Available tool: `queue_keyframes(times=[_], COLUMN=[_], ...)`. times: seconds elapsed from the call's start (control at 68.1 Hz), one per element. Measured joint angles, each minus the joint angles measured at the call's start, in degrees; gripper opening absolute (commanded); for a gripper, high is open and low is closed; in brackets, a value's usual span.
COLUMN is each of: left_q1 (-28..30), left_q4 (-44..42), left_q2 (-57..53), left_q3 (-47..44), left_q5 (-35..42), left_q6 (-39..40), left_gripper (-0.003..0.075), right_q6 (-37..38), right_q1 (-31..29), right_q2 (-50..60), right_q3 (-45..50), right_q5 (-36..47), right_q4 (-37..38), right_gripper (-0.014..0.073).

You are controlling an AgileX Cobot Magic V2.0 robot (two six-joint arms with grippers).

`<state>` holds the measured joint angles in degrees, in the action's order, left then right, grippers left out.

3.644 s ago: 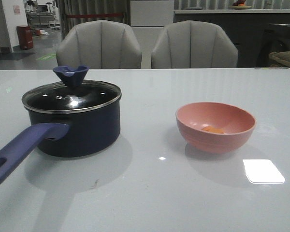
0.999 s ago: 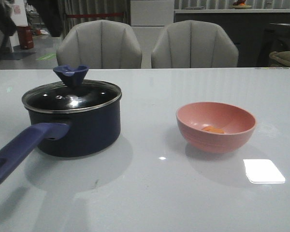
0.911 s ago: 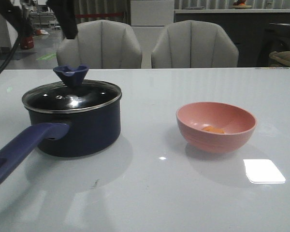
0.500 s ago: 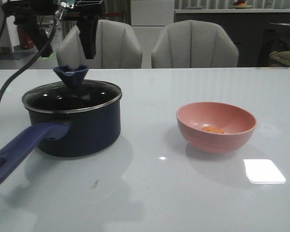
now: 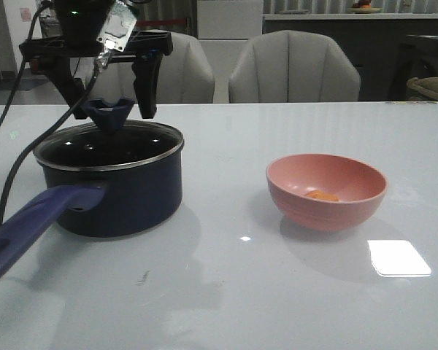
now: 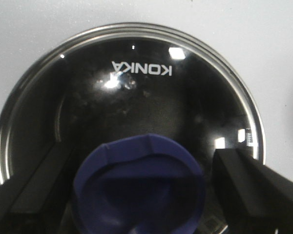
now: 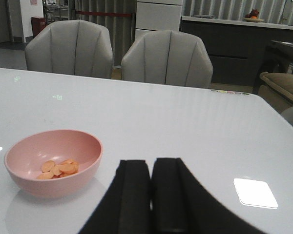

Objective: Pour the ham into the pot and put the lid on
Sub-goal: 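Lower the left gripper and grasp the purple knob of the glass lid, then lift the lid off the saucepan with the left gripper and set it aside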

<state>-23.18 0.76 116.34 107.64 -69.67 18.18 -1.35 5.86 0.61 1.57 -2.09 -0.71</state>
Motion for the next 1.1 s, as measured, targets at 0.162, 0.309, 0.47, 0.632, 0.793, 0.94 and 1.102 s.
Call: queue_keyframes(times=[0.162,0.309,0.47,0.632,0.793,0.94,1.102], left_q1=[0.0,0.0,0.0,0.0,0.0,0.0,0.0], left_q4=[0.0,0.0,0.0,0.0,0.0,0.0,0.1], left_q2=[0.0,0.0,0.0,0.0,0.0,0.1,0.1], left_q3=[0.0,0.0,0.0,0.0,0.0,0.8,2.8], left_q5=[0.0,-0.3,-0.4,-0.5,-0.6,-1.3,-1.9], left_q6=[0.0,0.0,0.0,0.0,0.0,0.0,0.0], left_gripper=[0.0594,0.0477,0.0315,0.0217,0.0181,0.0159,0.0153], right_q6=[0.0,0.0,0.0,0.0,0.0,0.0,0.0], right_q1=[0.0,0.0,0.0,0.0,0.0,0.0,0.0], right_q2=[0.0,0.0,0.0,0.0,0.0,0.0,0.0], right_q3=[0.0,0.0,0.0,0.0,0.0,0.0,0.0], right_q5=[0.0,0.0,0.0,0.0,0.0,0.0,0.0], right_q4=[0.0,0.0,0.0,0.0,0.0,0.0,0.0], right_gripper=[0.0149,0.0149,0.0149,0.0149,0.0149,0.0149,0.0149])
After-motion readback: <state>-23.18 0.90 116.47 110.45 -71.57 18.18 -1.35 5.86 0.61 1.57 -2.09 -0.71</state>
